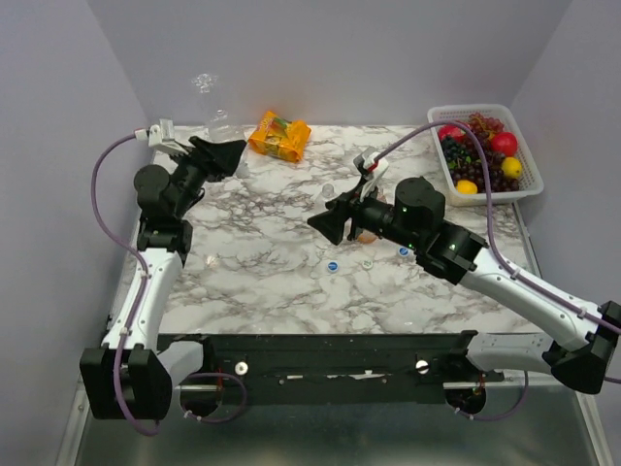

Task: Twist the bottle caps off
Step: Pass from the left arm to the right, then pass from the right arm to the left

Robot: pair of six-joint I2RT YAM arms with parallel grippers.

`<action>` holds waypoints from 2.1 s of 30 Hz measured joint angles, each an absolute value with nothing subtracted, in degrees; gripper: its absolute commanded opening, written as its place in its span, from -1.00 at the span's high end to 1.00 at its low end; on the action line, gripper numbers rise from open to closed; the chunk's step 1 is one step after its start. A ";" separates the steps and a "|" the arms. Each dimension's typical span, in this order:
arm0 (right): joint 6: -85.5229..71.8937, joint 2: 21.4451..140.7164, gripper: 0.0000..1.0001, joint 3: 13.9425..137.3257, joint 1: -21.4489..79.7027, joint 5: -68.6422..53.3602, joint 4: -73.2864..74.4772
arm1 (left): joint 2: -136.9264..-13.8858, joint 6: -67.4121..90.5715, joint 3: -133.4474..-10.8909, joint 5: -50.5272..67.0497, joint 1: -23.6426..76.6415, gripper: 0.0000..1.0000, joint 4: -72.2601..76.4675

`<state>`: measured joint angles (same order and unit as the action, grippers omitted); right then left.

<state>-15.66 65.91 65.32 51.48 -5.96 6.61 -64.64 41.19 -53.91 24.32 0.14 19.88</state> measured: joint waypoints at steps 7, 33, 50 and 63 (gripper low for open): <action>-13.30 71.66 -0.38 69.23 53.39 -4.32 6.02 | -54.57 58.15 -41.23 21.74 9.10 -0.01 31.48; -10.46 79.15 0.02 75.68 55.05 -3.64 6.15 | -53.56 72.01 -35.16 15.03 23.99 0.04 40.88; -11.84 79.96 0.99 77.28 55.24 3.31 9.80 | -51.09 61.34 -35.73 14.55 27.11 -0.98 34.17; -6.90 75.20 0.99 82.61 53.19 11.94 21.54 | -37.47 34.92 -45.87 16.05 27.07 -0.98 5.48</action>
